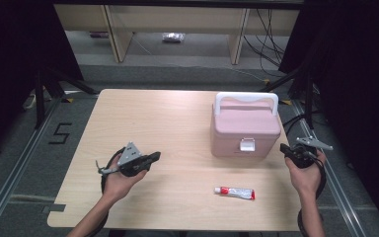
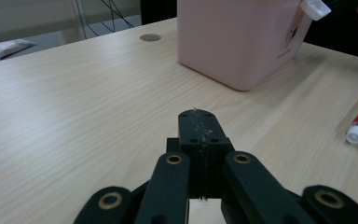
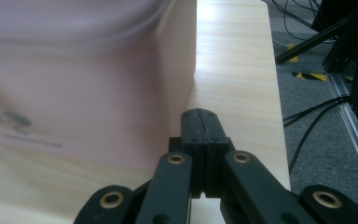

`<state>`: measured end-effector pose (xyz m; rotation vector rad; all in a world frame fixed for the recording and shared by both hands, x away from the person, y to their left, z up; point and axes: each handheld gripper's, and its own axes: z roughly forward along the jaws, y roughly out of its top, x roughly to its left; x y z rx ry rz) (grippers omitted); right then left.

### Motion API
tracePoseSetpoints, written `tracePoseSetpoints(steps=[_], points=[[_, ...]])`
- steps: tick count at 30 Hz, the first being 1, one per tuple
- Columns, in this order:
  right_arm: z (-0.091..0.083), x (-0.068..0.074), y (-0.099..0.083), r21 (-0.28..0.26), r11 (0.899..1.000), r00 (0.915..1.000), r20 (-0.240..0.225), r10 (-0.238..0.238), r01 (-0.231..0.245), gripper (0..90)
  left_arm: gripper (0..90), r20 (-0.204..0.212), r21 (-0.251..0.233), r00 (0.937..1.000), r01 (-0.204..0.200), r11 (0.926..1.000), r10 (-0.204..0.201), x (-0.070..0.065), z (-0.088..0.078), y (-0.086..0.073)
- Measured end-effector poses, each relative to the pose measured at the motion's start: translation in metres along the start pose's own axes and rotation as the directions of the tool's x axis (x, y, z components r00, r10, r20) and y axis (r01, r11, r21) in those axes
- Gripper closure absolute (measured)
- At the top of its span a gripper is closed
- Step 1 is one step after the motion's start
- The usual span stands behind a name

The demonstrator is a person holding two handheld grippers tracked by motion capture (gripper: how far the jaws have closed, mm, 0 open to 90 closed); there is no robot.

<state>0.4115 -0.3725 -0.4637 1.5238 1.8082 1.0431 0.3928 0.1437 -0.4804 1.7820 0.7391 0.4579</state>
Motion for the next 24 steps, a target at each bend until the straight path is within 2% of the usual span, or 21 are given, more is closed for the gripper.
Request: tracePoseSetpoints(steps=[1,2,3,4,5,6,7,8,9,10,11,12,13,16,18,22,23,24], points=[[0.001,0.001,0.003,0.011,1.000,1.0000,0.006,0.006,-0.006,90.0,89.5,0.001,0.003,1.0000,-0.004,1.0000,0.004,-0.001,0.007,0.004],[0.003,0.003,0.005,0.018,0.999,0.9991,0.006,0.041,-0.041,90.0,89.5,0.005,0.004,0.9999,-0.009,1.0000,0.009,-0.003,0.014,0.008],[0.007,0.002,0.008,0.019,1.000,0.9996,0.020,0.022,-0.022,90.0,89.5,0.005,0.004,0.9999,-0.009,1.0000,0.009,-0.003,0.014,0.008],[0.010,-0.001,0.011,0.014,1.000,1.0000,0.002,-0.001,0.001,90.0,89.5,0.018,0.003,0.9996,-0.021,0.9998,0.021,-0.005,0.030,0.015],[0.012,-0.002,0.013,0.021,1.000,0.9999,0.012,-0.003,0.002,90.0,89.5,0.019,0.008,0.9993,-0.033,0.9994,0.032,-0.007,0.038,0.019],[0.013,0.001,0.015,0.037,0.999,0.9989,0.025,0.039,-0.040,90.0,89.4,0.024,0.012,0.9988,-0.043,0.9990,0.043,-0.008,0.045,0.022],[0.017,-0.002,0.017,0.025,1.000,0.9999,0.015,-0.001,0.001,90.0,89.4,0.023,0.016,0.9984,-0.053,0.9985,0.052,-0.010,0.052,0.025],[0.017,0.000,0.018,0.046,0.998,0.9988,0.019,0.045,-0.046,90.0,89.4,0.028,0.016,0.9981,-0.056,0.9983,0.056,-0.011,0.059,0.027],[0.022,-0.004,0.020,0.027,1.000,1.0000,0.006,-0.001,0.001,90.0,89.3,0.028,0.024,0.9973,-0.069,0.9973,0.069,-0.011,0.065,0.030],[0.023,-0.004,0.022,0.044,0.999,0.9998,0.018,-0.003,0.002,90.0,89.3,0.022,0.025,0.9978,-0.063,0.9977,0.062,-0.013,0.071,0.032],[0.026,-0.004,0.023,0.035,0.999,0.9999,0.015,0.000,-0.001,90.0,89.3,0.019,0.030,0.9971,-0.074,0.9968,0.074,-0.012,0.076,0.035],[0.027,0.000,0.025,0.051,0.998,0.9988,0.020,0.044,-0.045,90.0,89.4,0.018,0.029,0.9977,-0.065,0.9975,0.065,-0.013,0.082,0.036],[0.031,-0.004,0.026,0.036,0.999,1.0000,0.005,-0.004,0.004,90.0,89.4,0.011,0.033,0.9977,-0.068,0.9972,0.067,-0.013,0.087,0.038],[0.035,-0.003,0.030,0.043,0.999,0.9998,0.007,-0.019,0.018,90.0,89.4,0.001,0.042,0.9977,-0.067,0.9968,0.068,-0.015,0.101,0.042],[0.035,0.002,0.031,0.048,0.999,0.9996,0.015,0.024,-0.025,90.0,89.3,0.003,0.043,0.9975,-0.071,0.9966,0.071,-0.018,0.109,0.045],[0.033,0.001,0.032,0.054,0.999,0.9997,0.024,0.005,-0.007,90.0,89.1,-0.002,0.047,0.9974,-0.072,0.9963,0.072,-0.022,0.121,0.050],[0.033,0.000,0.032,0.048,0.999,0.9997,0.025,-0.009,0.008,90.0,89.1,0.000,0.047,0.9972,-0.075,0.9961,0.075,-0.024,0.130,0.052],[0.032,0.001,0.032,0.053,0.999,0.9997,0.024,0.001,-0.002,90.0,89.0,0.000,0.047,0.9972,-0.075,0.9961,0.075,-0.024,0.130,0.052]])
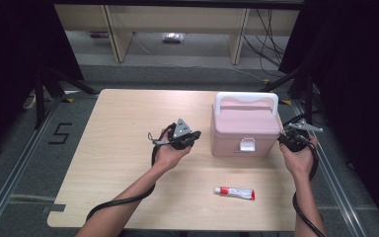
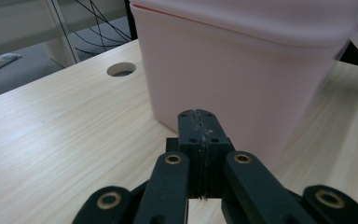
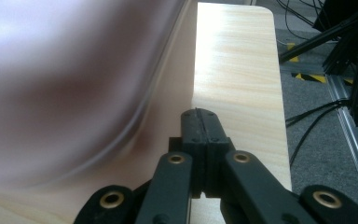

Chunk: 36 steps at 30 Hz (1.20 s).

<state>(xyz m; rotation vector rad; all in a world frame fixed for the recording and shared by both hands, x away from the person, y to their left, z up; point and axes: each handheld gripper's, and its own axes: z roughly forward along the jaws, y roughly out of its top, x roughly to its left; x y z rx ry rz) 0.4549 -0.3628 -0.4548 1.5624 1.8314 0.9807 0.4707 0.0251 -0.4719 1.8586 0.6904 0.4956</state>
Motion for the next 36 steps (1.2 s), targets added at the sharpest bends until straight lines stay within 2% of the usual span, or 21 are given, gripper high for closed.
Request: tracePoseSetpoints(steps=[2,6,11,12,13,14,15,16,17,18,19,20,21,23,24,25,26,27,29,30,36], points=[[-0.002,-0.002,0.001,-0.002,0.999,0.9994,-0.003,-0.036,0.036,90.0,88.8,-0.003,0.002,1.0000,0.007,1.0000,-0.007,-0.003,0.009,0.004],[-0.002,0.001,0.002,-0.002,0.999,0.9987,-0.016,-0.049,0.049,90.0,88.6,0.001,0.004,1.0000,0.001,1.0000,-0.001,-0.006,0.017,0.007],[-0.005,0.006,0.000,0.003,1.000,0.9998,-0.001,-0.020,0.020,90.0,88.5,0.007,0.015,1.0000,0.005,0.9999,-0.005,-0.007,0.029,0.009],[-0.004,0.003,0.001,-0.011,0.998,0.9980,-0.010,-0.062,0.062,90.0,88.6,0.009,0.017,0.9999,0.006,0.9998,-0.007,-0.008,0.031,0.009],[-0.006,0.004,0.000,-0.009,0.998,0.9981,-0.003,-0.062,0.062,90.0,88.6,0.009,0.017,0.9999,0.009,0.9998,-0.009,-0.007,0.032,0.009],[-0.006,0.005,0.000,-0.013,0.998,0.9978,-0.026,-0.061,0.061,90.0,88.7,0.009,0.020,0.9999,0.008,0.9998,-0.008,-0.006,0.032,0.009],[-0.008,0.008,-0.001,-0.002,0.999,0.9990,-0.012,-0.043,0.043,90.0,88.8,0.008,0.017,0.9999,0.014,0.9998,-0.014,-0.006,0.032,0.008],[-0.009,0.010,-0.001,0.007,0.999,0.9984,-0.020,-0.052,0.053,90.0,88.9,0.013,0.017,0.9999,0.008,0.9998,-0.008,-0.005,0.032,0.008],[-0.008,0.013,-0.002,-0.006,0.999,0.9988,-0.021,-0.043,0.043,90.0,88.9,0.011,0.019,0.9999,0.008,0.9998,-0.008,-0.005,0.033,0.008],[-0.010,0.015,-0.002,0.014,0.998,0.9980,-0.016,-0.060,0.061,90.0,89.2,0.006,0.020,1.0000,0.003,0.9998,-0.003,-0.004,0.032,0.007],[-0.010,0.017,-0.002,0.001,0.998,0.9978,-0.023,-0.062,0.062,90.0,89.3,0.007,0.016,1.0000,0.002,0.9999,-0.002,-0.003,0.033,0.007],[-0.009,0.017,-0.002,-0.001,0.996,0.9954,-0.022,-0.093,0.093,90.0,89.4,0.005,0.025,0.9999,-0.012,0.9996,0.012,-0.002,0.032,0.007],[-0.008,0.017,-0.003,-0.013,0.995,0.9949,-0.023,-0.098,0.098,90.0,89.5,0.009,0.028,0.9998,-0.020,0.9994,0.019,-0.002,0.031,0.007],[-0.010,0.019,-0.003,0.005,0.995,0.9951,-0.013,-0.098,0.098,90.0,89.5,0.013,0.034,0.9992,-0.038,0.9987,0.037,-0.001,0.031,0.007],[-0.011,0.022,-0.005,-0.004,0.998,0.9977,-0.013,-0.066,0.066,90.0,89.6,0.021,0.037,0.9978,-0.064,0.9973,0.063,-0.001,0.029,0.007],[-0.012,0.021,-0.005,-0.002,0.997,0.9964,-0.016,-0.083,0.083,90.0,89.6,0.025,0.035,0.9978,-0.063,0.9974,0.062,-0.002,0.029,0.006],[-0.012,0.021,-0.006,-0.014,0.997,0.9969,-0.022,-0.076,0.076,90.0,89.7,0.025,0.035,0.9978,-0.063,0.9974,0.062,-0.002,0.029,0.006],[-0.013,0.022,-0.007,-0.014,0.997,0.9964,-0.022,-0.081,0.081,90.0,89.7,0.023,0.040,0.9981,-0.058,0.9975,0.057,-0.004,0.027,0.006],[-0.015,0.024,-0.008,-0.003,0.998,0.9981,-0.023,-0.058,0.058,90.0,89.7,0.025,0.040,0.9974,-0.068,0.9969,0.068,-0.004,0.027,0.006],[-0.019,0.024,-0.010,-0.002,0.996,0.9963,-0.015,-0.085,0.085,90.0,89.7,0.024,0.040,0.9977,-0.064,0.9972,0.063,-0.007,0.025,0.005],[-0.029,0.026,-0.019,-0.019,0.997,0.9968,-0.009,-0.079,0.079,90.0,89.8,0.044,0.045,0.9946,-0.096,0.9944,0.094,-0.019,0.015,0.002]])
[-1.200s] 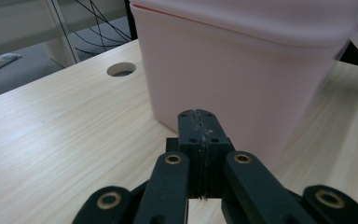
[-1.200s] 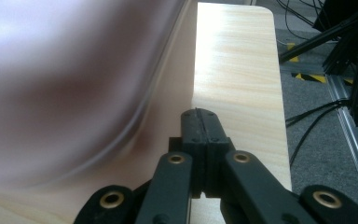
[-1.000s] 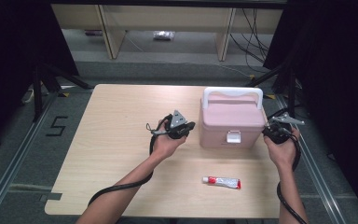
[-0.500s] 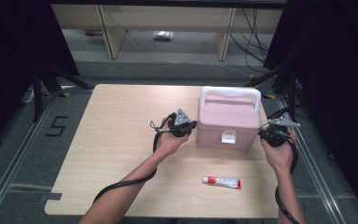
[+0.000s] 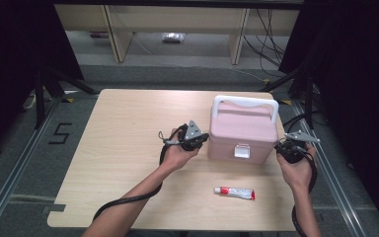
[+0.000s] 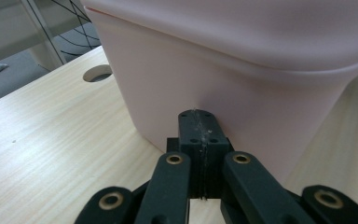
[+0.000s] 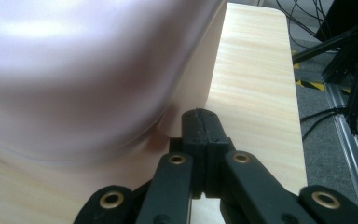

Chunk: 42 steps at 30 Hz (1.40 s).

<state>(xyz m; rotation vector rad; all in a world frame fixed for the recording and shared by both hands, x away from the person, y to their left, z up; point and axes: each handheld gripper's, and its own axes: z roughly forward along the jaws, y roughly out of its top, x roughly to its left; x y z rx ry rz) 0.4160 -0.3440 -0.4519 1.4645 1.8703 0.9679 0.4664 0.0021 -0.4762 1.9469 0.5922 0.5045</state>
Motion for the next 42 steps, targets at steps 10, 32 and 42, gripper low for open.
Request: tracePoseSetpoints(steps=[10,32,42], points=[[-0.020,0.010,-0.015,-0.005,1.000,0.9999,-0.007,-0.008,0.008,90.0,89.7,0.006,-0.001,0.9994,-0.035,0.9994,0.035,-0.018,-0.017,-0.006],[-0.037,0.004,-0.039,-0.046,0.998,0.9979,0.051,0.039,-0.037,73.4,46.1,0.044,-0.209,0.9769,0.214,0.9542,-0.209,0.009,-0.073,0.018],[-0.047,0.012,-0.039,-0.061,0.997,0.9979,0.049,0.042,-0.039,69.5,44.8,0.092,-0.242,0.9721,0.232,0.9422,-0.216,0.010,-0.075,0.042]])
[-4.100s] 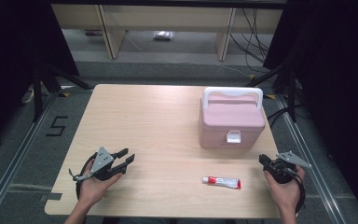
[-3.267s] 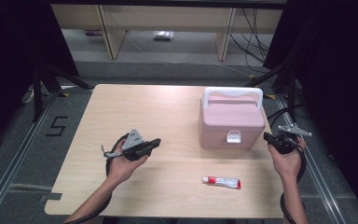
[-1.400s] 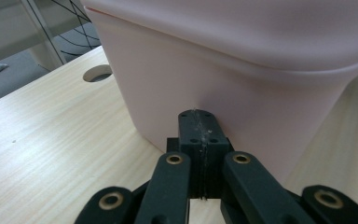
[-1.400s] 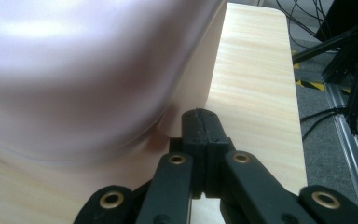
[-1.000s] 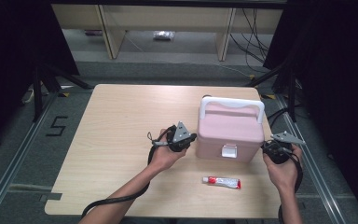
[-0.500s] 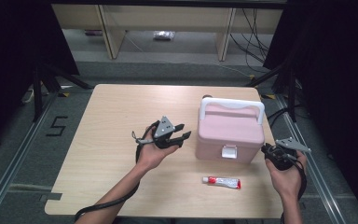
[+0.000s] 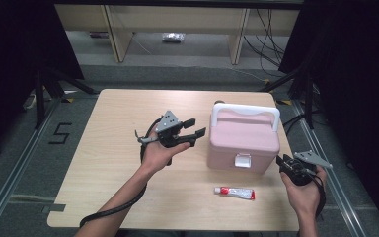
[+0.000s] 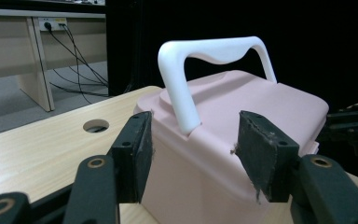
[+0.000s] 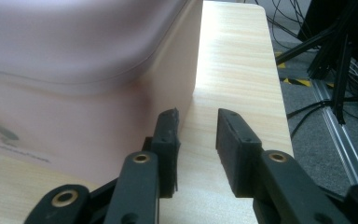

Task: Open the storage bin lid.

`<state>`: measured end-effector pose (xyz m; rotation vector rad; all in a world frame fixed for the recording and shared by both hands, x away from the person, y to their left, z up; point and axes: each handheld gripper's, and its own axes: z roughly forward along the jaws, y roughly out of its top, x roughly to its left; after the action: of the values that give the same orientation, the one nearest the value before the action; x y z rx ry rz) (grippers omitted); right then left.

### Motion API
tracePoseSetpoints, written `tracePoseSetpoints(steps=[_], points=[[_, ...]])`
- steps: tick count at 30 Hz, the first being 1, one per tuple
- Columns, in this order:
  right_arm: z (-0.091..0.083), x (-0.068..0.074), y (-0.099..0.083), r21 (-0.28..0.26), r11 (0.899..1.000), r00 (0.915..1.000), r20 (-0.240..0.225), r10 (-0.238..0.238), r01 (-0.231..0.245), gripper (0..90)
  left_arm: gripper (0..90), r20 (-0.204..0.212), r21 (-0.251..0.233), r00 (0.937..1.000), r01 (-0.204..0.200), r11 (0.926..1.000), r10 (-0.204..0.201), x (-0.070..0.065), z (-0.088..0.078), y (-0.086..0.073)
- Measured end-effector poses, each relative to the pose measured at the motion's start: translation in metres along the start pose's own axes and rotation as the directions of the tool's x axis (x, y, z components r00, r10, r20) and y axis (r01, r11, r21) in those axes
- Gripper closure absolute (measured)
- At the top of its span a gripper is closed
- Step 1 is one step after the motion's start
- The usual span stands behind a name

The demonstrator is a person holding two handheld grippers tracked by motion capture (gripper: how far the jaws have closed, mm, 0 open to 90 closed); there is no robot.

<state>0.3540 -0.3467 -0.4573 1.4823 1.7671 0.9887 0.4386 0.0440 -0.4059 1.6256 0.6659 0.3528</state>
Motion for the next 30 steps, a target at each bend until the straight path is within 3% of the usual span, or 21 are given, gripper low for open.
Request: tracePoseSetpoints(steps=[1,2,4,8,9,11,13,14,16,20,21,23,26,27,30], points=[[-0.001,0.000,0.000,0.003,1.000,1.0000,-0.005,0.007,-0.007,69.2,44.9,0.001,0.000,1.0000,0.007,1.0000,-0.007,0.000,0.003,0.002],[-0.001,0.004,-0.001,0.007,0.999,0.9985,-0.016,0.052,-0.052,68.7,45.1,0.004,0.005,1.0000,0.006,1.0000,-0.006,-0.001,0.006,0.004],[-0.001,0.000,0.000,0.003,1.000,1.0000,-0.005,0.000,0.000,67.8,45.4,0.019,0.018,0.9998,0.009,0.9998,-0.010,-0.002,0.012,0.007],[-0.004,0.002,0.000,0.004,0.999,0.9994,-0.003,0.035,-0.035,67.3,46.7,0.036,0.040,0.9987,0.036,0.9986,-0.037,-0.003,0.026,0.011],[-0.003,0.000,0.001,0.002,1.000,0.9999,-0.005,0.014,-0.014,67.2,47.2,0.032,0.049,0.9986,0.042,0.9979,-0.043,-0.002,0.030,0.012],[-0.004,0.001,0.001,-0.003,1.000,0.9998,-0.003,0.018,-0.018,67.2,48.4,0.020,0.060,0.9975,0.067,0.9959,-0.068,-0.001,0.037,0.012],[-0.005,0.003,0.002,-0.010,0.999,0.9992,-0.012,0.037,-0.037,67.1,49.0,0.019,0.071,0.9978,0.062,0.9956,-0.063,0.000,0.044,0.012],[-0.007,0.001,0.002,-0.013,1.000,0.9999,0.010,0.014,-0.014,67.0,49.4,0.015,0.079,0.9970,0.075,0.9941,-0.076,0.000,0.046,0.012],[-0.007,0.002,0.002,-0.012,1.000,0.9998,0.008,0.016,-0.016,66.9,50.3,0.013,0.101,0.9969,0.076,0.9920,-0.078,0.000,0.051,0.013],[-0.009,0.004,0.000,-0.013,1.000,0.9999,0.004,0.016,-0.016,66.6,51.1,-0.010,0.101,0.9964,0.084,0.9914,-0.084,0.003,0.060,0.016],[-0.011,0.008,0.000,0.007,0.997,0.9973,-0.004,0.073,-0.073,66.5,52.4,-0.009,0.102,0.9954,0.096,0.9902,-0.095,0.004,0.062,0.016],[-0.010,0.004,0.000,-0.012,1.000,0.9999,0.003,0.016,-0.015,66.5,53.1,-0.023,0.110,0.9953,0.096,0.9893,-0.094,0.006,0.064,0.015],[-0.012,0.004,0.000,-0.012,1.000,0.9999,-0.001,0.016,-0.016,66.6,57.2,-0.030,0.114,0.9943,0.105,0.9878,-0.103,0.008,0.066,0.013],[-0.012,0.006,0.000,-0.022,0.999,0.9991,-0.020,0.038,-0.038,66.6,58.5,-0.023,0.119,0.9931,0.117,0.9860,-0.115,0.009,0.068,0.010],[-0.015,0.004,0.002,-0.017,1.000,1.0000,0.002,0.010,-0.010,67.0,65.9,-0.003,0.115,0.9895,0.144,0.9829,-0.144,0.009,0.071,0.008]])
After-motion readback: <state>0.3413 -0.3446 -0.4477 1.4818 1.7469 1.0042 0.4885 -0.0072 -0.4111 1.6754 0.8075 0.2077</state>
